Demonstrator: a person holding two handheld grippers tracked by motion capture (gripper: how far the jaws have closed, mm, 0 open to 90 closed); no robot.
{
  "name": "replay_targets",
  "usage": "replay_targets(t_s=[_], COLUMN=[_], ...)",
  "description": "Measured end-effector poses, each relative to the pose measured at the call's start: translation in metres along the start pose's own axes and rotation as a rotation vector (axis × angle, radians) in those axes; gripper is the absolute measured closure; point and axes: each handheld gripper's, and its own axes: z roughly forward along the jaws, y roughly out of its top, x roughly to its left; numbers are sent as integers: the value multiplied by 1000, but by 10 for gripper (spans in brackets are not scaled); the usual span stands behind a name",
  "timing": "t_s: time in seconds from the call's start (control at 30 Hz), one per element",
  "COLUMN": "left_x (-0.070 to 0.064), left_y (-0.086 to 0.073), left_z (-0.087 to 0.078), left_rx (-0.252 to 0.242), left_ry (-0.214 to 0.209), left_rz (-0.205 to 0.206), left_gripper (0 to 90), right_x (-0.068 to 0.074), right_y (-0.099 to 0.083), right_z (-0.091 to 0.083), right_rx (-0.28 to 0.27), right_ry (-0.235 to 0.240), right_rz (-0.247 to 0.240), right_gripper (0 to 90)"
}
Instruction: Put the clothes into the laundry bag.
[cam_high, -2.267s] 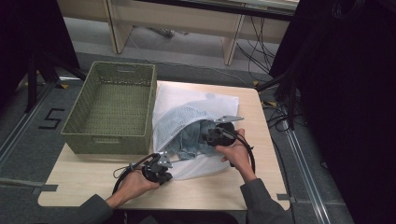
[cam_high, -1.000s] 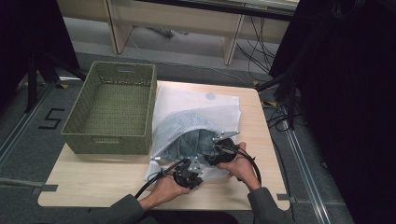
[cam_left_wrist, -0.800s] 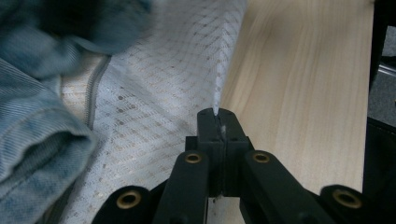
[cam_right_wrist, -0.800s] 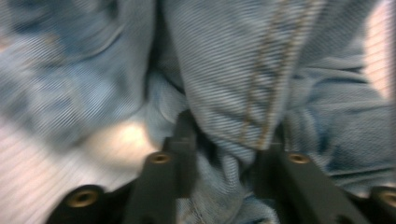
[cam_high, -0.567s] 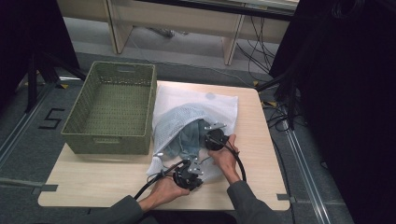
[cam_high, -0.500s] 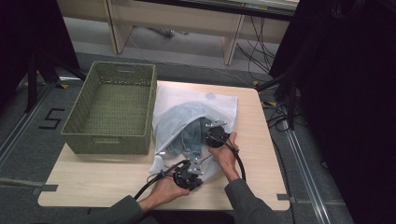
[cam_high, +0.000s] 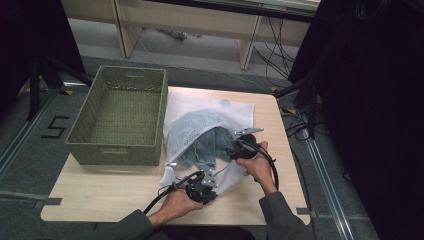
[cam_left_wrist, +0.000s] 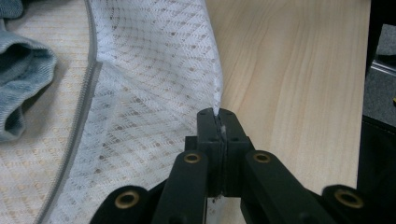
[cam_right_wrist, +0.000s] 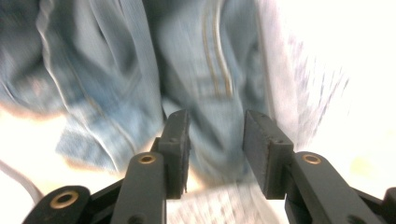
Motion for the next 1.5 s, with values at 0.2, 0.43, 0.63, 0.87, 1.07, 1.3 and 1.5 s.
replay_targets(t_s=[0.2,0.43,0.63,0.87,1.07,1.3,1.5], left_x=[0,-1,0,-2,-3,-5,6], left_y=[0,0,0,0,2,-8,-29], left_z=[0,0,0,1,-16,-55,-100], left_rx=[3,5,5,-34,-60,-85,-114], left_ry=[0,0,-1,-25,-31,-8,59], left_rz=[4,-2,-2,-53,-66,-92,-137], left_gripper=[885,888,887,786,556,431,393], right_x=[5,2,-5,1,2,0,-4], right_y=[-5,5,6,6,12,23,30], right_z=[22,47,46,13,-11,-27,-32], right_rx=[64,31,22,-10,-92,-212,-216], right_ry=[-55,-219,-177,-23,-6,-17,-45], right_rz=[-11,-67,-9,-30,7,0,-41], right_gripper=[784,808,725,515,428,338,384])
